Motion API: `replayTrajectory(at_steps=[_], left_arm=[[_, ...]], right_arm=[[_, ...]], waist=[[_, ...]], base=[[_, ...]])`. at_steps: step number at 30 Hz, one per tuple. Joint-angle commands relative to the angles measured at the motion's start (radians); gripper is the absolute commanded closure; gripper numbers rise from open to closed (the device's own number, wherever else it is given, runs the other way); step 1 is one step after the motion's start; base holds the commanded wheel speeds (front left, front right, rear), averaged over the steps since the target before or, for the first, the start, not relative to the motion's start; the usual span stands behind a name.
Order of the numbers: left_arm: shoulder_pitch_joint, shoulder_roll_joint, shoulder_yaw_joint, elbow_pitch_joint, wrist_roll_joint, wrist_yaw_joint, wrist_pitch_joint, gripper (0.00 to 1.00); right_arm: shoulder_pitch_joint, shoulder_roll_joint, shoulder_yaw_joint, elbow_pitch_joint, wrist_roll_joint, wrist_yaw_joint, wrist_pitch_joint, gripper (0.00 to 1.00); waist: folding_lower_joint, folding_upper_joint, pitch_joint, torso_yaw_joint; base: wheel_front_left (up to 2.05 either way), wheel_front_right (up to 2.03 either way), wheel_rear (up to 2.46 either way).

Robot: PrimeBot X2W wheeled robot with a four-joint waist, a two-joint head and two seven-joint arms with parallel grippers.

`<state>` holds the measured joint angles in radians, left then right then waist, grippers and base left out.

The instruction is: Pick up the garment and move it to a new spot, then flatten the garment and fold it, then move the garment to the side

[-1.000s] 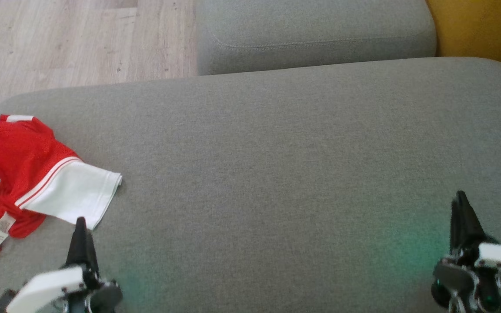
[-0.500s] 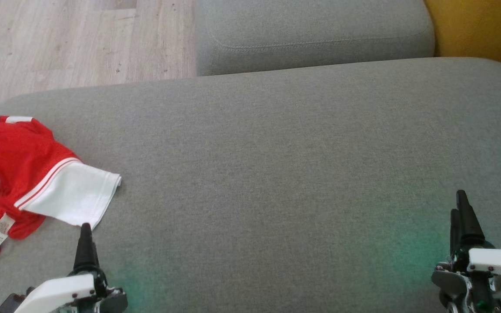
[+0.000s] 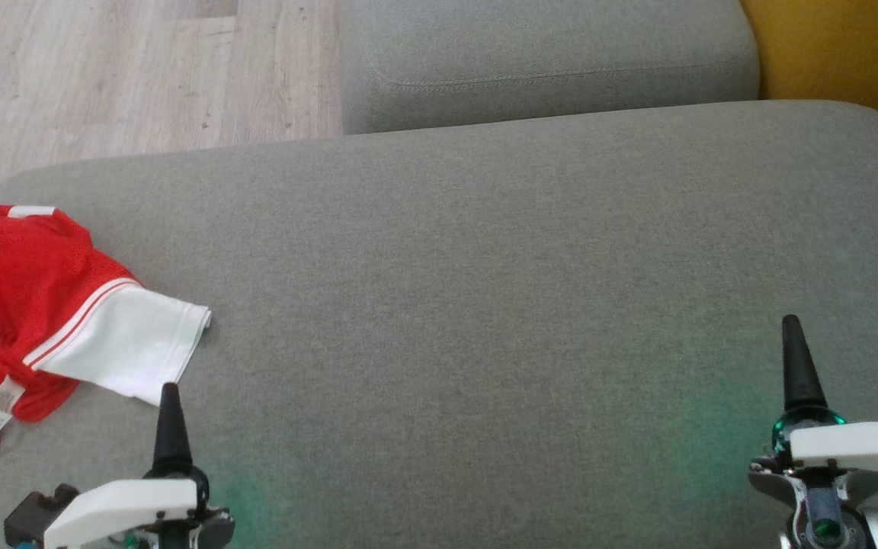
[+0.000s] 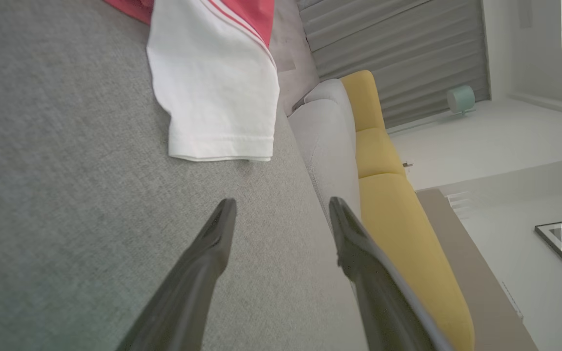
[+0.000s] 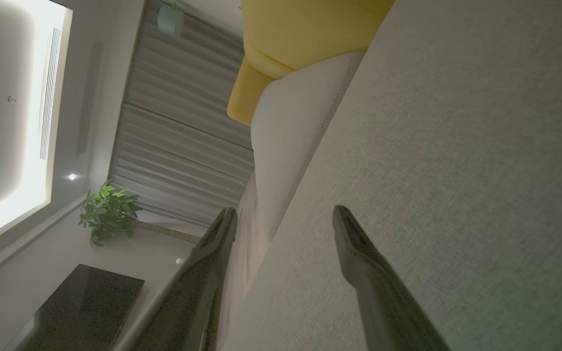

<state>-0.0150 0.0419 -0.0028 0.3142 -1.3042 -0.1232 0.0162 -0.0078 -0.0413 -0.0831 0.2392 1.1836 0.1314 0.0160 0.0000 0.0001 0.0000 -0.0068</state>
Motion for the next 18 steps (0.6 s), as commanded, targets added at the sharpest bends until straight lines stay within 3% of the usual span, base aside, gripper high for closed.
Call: replayTrajectory(at_steps=[1, 18], left_arm=[[-0.036, 0.006, 0.0, -0.039, 0.035, -0.002, -0.01, 0.0], [-0.035, 0.009, -0.024, -0.04, 0.314, -0.002, -0.061, 0.0]], right_arm=[[-0.017, -0.014, 0.012, -0.042, -0.038, 0.0, -0.012, 0.0], [-0.021, -0.042, 0.079, -0.051, -0.318, 0.0, -0.062, 0.0]], waist=[[0.0, -0.0001, 0.0, -0.001], [0.0, -0.0001, -0.002, -0.005]], base=[[0.0, 0.0, 0.0], [0.0, 0.0, 0.0]])
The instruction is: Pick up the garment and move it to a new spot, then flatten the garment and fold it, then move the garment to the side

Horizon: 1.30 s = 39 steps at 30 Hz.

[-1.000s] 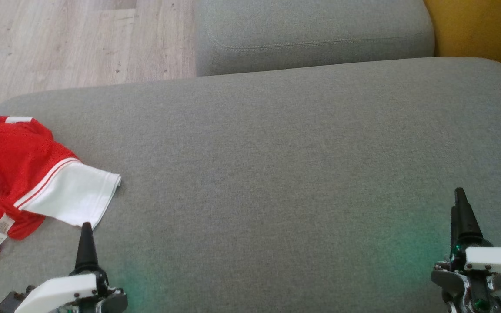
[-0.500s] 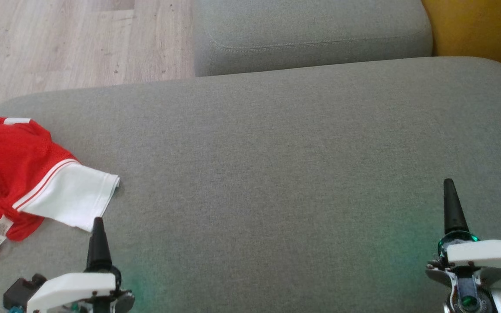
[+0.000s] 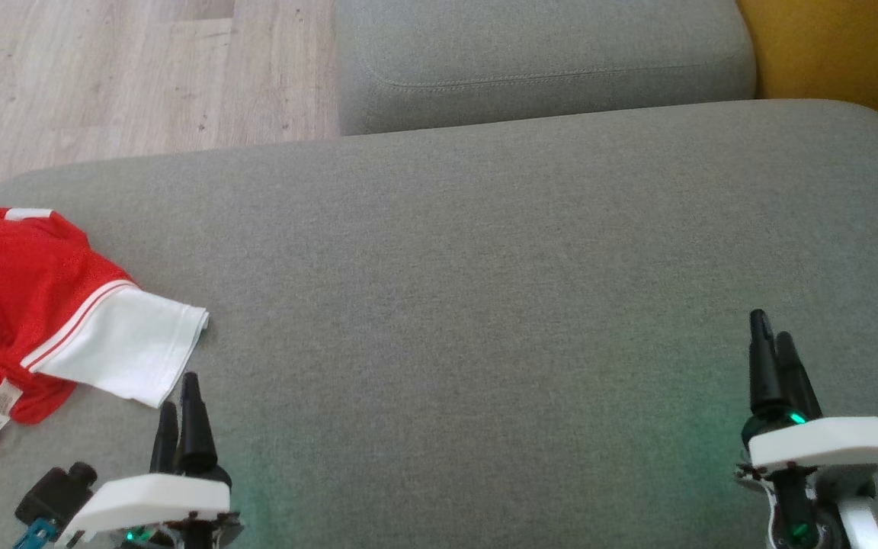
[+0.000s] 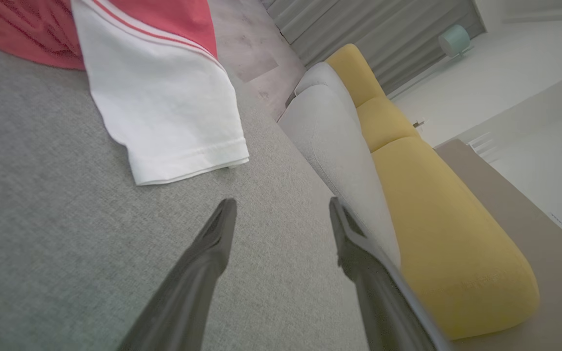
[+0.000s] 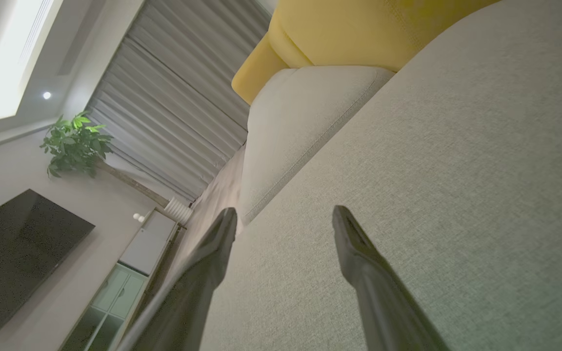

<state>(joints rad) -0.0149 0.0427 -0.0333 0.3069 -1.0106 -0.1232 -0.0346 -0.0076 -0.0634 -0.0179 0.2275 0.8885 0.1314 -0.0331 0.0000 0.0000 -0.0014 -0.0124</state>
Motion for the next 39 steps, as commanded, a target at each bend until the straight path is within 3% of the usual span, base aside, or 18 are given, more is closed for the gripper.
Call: replayTrajectory(at_steps=[1, 18, 39], left_arm=[[-0.035, 0.009, 0.005, -0.032, 0.038, -0.002, -0.013, 0.0], [-0.036, 0.035, -0.042, -0.03, 0.304, 0.012, -0.063, 0.0], [-0.033, 0.056, -0.068, 0.0, 0.55, 0.046, -0.126, 0.0]], right_arm=[[-0.021, -0.02, 0.019, -0.038, -0.037, 0.0, -0.016, 0.0], [-0.026, -0.021, 0.077, -0.038, -0.278, 0.0, -0.066, 0.0], [-0.017, -0.019, 0.122, -0.032, -0.541, -0.001, -0.128, 0.0]], waist=[[0.0, 0.0, -0.001, 0.0], [0.0, 0.0, 0.001, -0.003], [0.0, 0.0, 0.004, -0.005]], base=[[0.0, 0.0, 0.0], [0.0, 0.0, 0.0], [0.0, 0.0, 0.0]])
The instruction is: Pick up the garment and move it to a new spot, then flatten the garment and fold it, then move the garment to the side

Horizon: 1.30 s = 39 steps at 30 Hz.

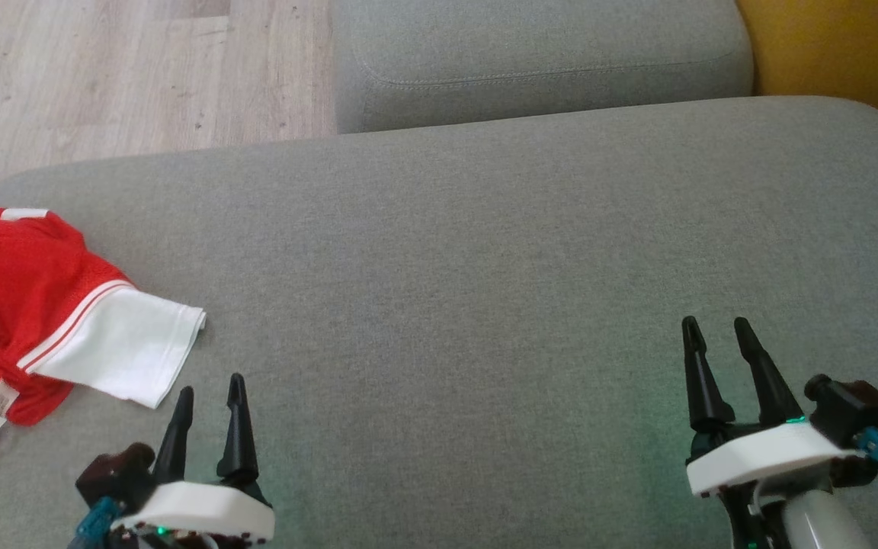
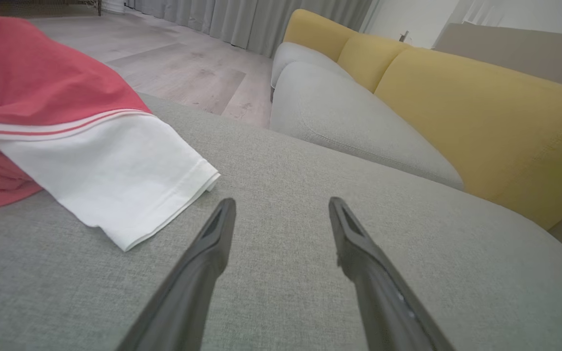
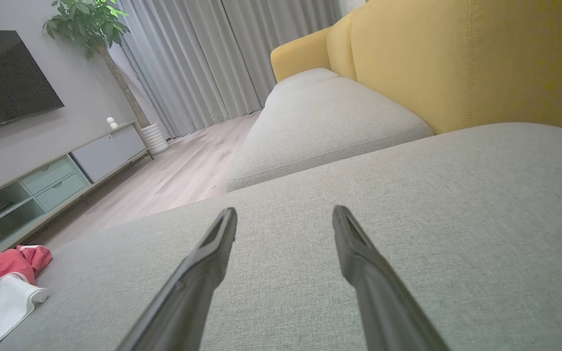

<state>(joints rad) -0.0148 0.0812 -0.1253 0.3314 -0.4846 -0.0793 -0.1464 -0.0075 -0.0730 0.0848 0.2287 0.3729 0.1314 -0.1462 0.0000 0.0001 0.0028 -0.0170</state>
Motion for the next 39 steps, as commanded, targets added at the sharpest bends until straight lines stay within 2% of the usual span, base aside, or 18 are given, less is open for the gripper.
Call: replayTrajectory(at_steps=[1, 11, 20, 35, 39], left_arm=[[-0.033, 0.018, 0.026, -0.022, 0.034, 0.003, -0.017, 0.0], [-0.027, 0.019, 0.038, -0.007, 0.141, 0.01, -0.047, 0.0], [-0.019, 0.016, 0.064, 0.015, 0.234, 0.016, -0.073, 0.0], [-0.019, 0.002, 0.115, 0.08, 0.35, -0.004, -0.115, 0.0], [-0.021, -0.004, 0.126, 0.088, 0.347, -0.012, -0.115, 0.0]], right_arm=[[-0.016, -0.009, 0.02, -0.033, -0.033, -0.001, -0.018, 0.0], [-0.012, -0.007, 0.033, -0.038, -0.131, -0.001, -0.047, 0.0], [-0.006, 0.0, 0.041, -0.02, -0.17, -0.001, -0.074, 0.0], [0.0, -0.004, 0.068, 0.034, -0.263, -0.001, -0.115, 0.0], [0.0, -0.003, 0.065, 0.042, -0.247, -0.001, -0.116, 0.0]], waist=[[0.0, -0.0001, 0.0, 0.0], [0.0, -0.0001, -0.003, -0.002], [0.0, -0.0001, -0.006, -0.002], [0.0, -0.0001, -0.009, 0.0], [0.0, -0.0001, -0.01, 0.001]], base=[[0.0, 0.0, 0.0], [0.0, 0.0, 0.0], [0.0, 0.0, 0.0], [0.0, 0.0, 0.0], [0.0, 0.0, 0.0]])
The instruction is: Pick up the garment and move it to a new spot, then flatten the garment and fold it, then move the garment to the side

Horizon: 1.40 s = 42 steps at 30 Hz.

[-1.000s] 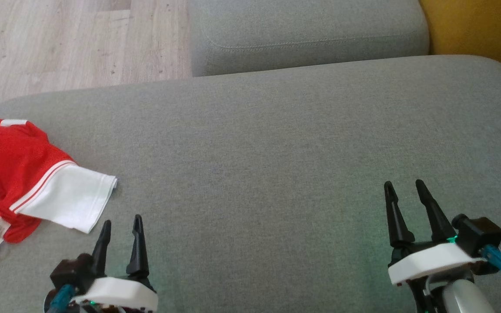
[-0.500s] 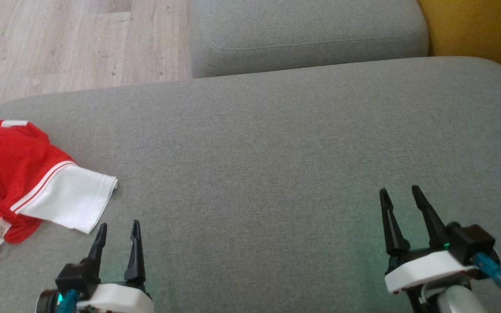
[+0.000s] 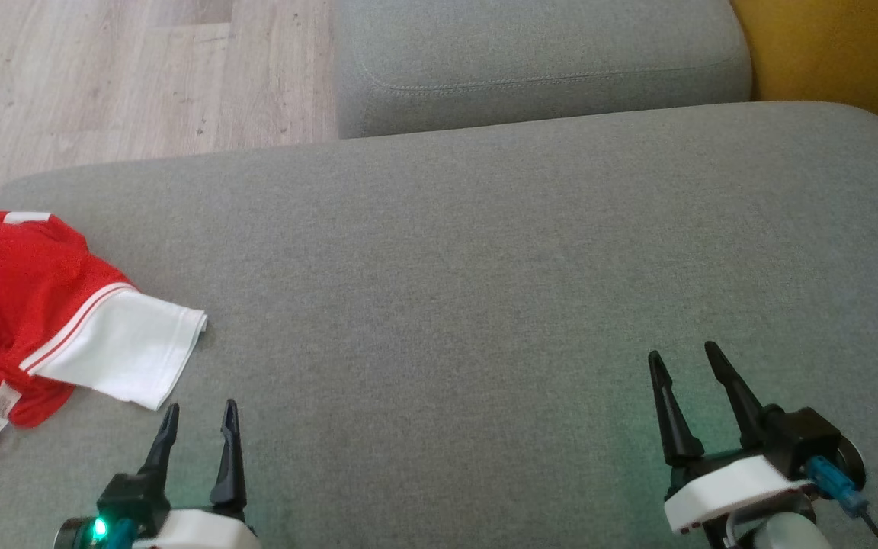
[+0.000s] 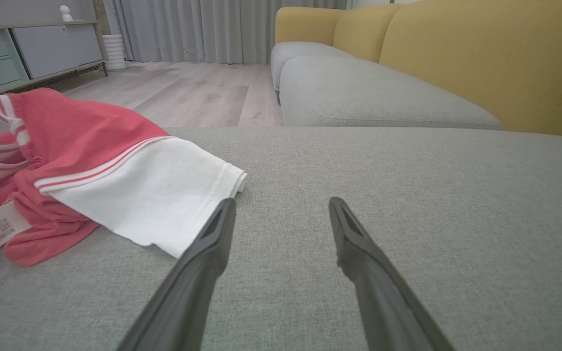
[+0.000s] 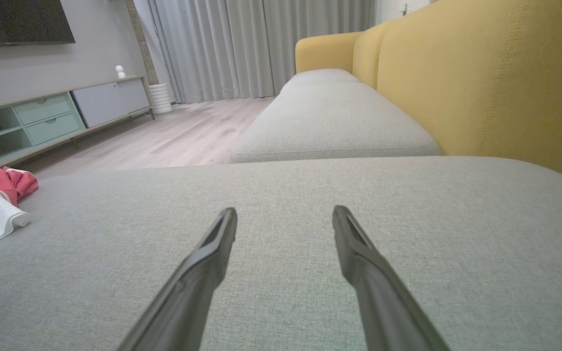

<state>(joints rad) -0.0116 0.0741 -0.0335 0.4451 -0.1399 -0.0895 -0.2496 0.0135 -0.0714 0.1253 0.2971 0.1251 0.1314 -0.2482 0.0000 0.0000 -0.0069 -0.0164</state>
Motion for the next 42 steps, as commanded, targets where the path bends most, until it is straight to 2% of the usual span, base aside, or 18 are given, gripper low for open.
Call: replayTrajectory(at_steps=[1, 33, 37, 42], left_arm=[[-0.024, 0.002, 0.037, -0.024, 0.001, -0.003, -0.012, 0.0], [-0.033, -0.018, 0.07, 0.005, -0.004, -0.033, -0.012, 0.0], [-0.036, -0.019, 0.067, 0.005, -0.002, -0.035, -0.012, 0.0], [-0.043, -0.02, 0.059, 0.008, 0.005, -0.037, -0.012, 0.0]], right_arm=[[-0.021, -0.005, 0.024, -0.025, 0.005, -0.001, -0.014, 0.0], [-0.017, -0.003, 0.022, 0.003, 0.067, -0.001, -0.014, 0.0], [-0.013, -0.003, 0.019, 0.0, 0.066, -0.001, -0.014, 0.0], [0.0, -0.004, 0.014, 0.002, 0.067, -0.001, -0.014, 0.0]], waist=[[0.0, 0.0, 0.0, 0.0], [0.0, 0.0, 0.001, 0.008], [0.0, 0.0, 0.001, 0.026], [0.0, 0.0, -0.011, 0.112]], base=[[0.0, 0.0, 0.0], [0.0, 0.0, 0.0], [0.0, 0.0, 0.0], [0.0, 0.0, 0.0]])
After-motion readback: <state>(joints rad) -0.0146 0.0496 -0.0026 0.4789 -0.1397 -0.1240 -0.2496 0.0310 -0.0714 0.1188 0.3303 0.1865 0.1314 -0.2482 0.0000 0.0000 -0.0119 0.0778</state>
